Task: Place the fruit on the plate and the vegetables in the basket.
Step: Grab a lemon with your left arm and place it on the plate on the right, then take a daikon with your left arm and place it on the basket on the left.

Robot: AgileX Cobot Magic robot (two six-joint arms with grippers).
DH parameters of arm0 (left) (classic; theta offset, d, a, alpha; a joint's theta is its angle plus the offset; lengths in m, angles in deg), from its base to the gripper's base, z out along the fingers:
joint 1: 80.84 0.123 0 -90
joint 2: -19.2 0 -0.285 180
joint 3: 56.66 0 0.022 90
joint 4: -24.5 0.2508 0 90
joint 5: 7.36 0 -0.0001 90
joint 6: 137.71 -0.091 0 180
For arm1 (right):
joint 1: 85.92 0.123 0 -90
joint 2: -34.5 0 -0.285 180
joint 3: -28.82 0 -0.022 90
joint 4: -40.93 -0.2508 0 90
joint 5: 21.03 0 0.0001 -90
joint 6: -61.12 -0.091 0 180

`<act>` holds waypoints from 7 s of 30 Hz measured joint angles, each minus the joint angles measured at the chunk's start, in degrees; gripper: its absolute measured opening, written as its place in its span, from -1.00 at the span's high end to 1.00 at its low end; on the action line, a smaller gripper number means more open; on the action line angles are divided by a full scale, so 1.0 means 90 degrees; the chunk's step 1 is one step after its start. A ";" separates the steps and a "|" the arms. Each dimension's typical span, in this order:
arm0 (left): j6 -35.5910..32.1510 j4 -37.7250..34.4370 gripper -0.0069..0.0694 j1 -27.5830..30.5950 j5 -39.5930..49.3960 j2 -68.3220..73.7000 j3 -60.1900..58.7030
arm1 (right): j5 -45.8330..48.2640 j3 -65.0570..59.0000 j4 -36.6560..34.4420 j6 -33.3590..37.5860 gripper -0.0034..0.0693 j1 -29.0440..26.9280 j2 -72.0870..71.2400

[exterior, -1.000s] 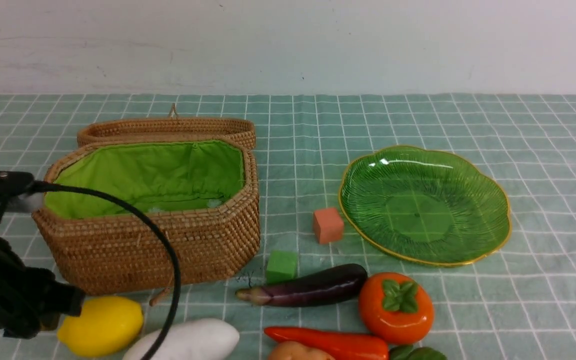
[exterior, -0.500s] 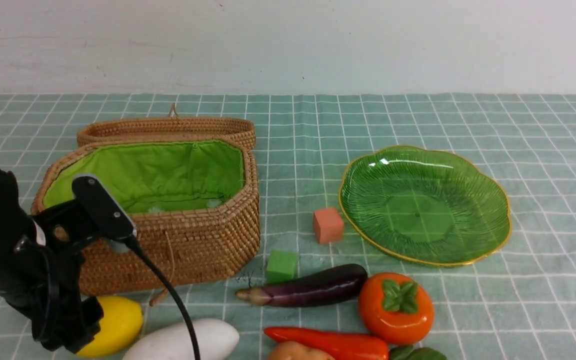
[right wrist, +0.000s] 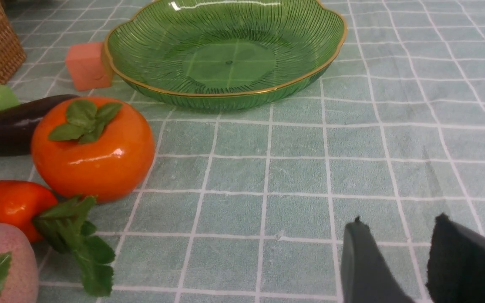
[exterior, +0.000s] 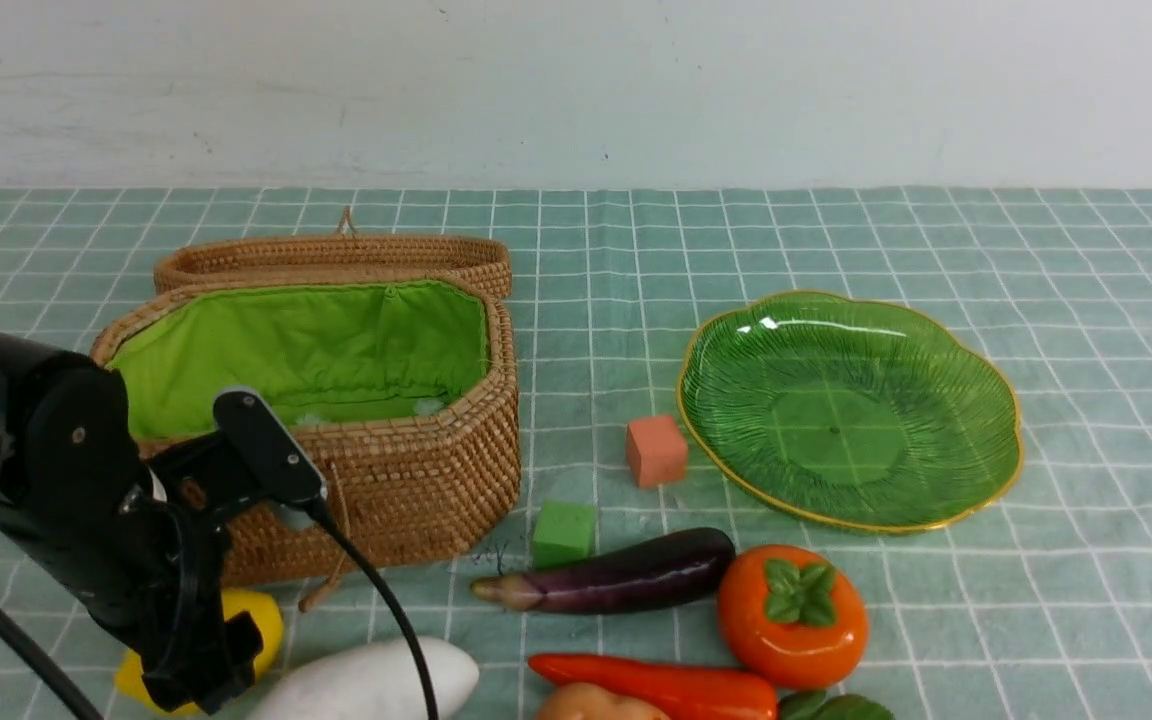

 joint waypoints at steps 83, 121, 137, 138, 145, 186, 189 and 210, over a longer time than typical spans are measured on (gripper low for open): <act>0.1908 -0.2703 -0.64 -0.2858 -0.0961 0.5055 0.7560 | 0.0000 0.0000 0.0049 0.0000 0.24 0.0000 0.0000; 0.1643 -0.0862 -0.49 -0.1332 0.3674 0.0326 0.6102 | 0.0000 0.0000 0.0056 0.0000 0.24 0.0000 0.0000; 0.1615 -0.0511 -0.68 -0.1326 0.1677 -0.1049 0.0819 | 0.0000 0.0000 0.0056 0.0000 0.24 0.0000 0.0000; 0.1573 -0.0483 -0.72 -0.1326 0.1552 -0.0991 0.0744 | 0.0000 0.0000 0.0056 0.0000 0.24 0.0000 0.0000; 0.1233 -0.0393 -0.93 -0.1332 0.1084 -0.0821 0.0656 | 0.0000 0.0000 0.0062 0.0000 0.24 0.0000 0.0000; 0.0184 0.2032 -0.39 -0.1332 0.3155 -0.0432 0.3472 | 0.0000 0.0000 0.0067 0.0000 0.24 0.0000 0.0000; 0.0515 0.2750 -0.39 -0.1326 0.2258 -0.0455 0.3570 | 0.0000 0.0000 0.0067 0.0000 0.24 0.0000 0.0000; 0.2242 0.3399 -0.93 -0.1326 0.0477 0.1283 0.3580 | 0.0000 0.0000 0.0067 0.0000 0.24 0.0000 0.0000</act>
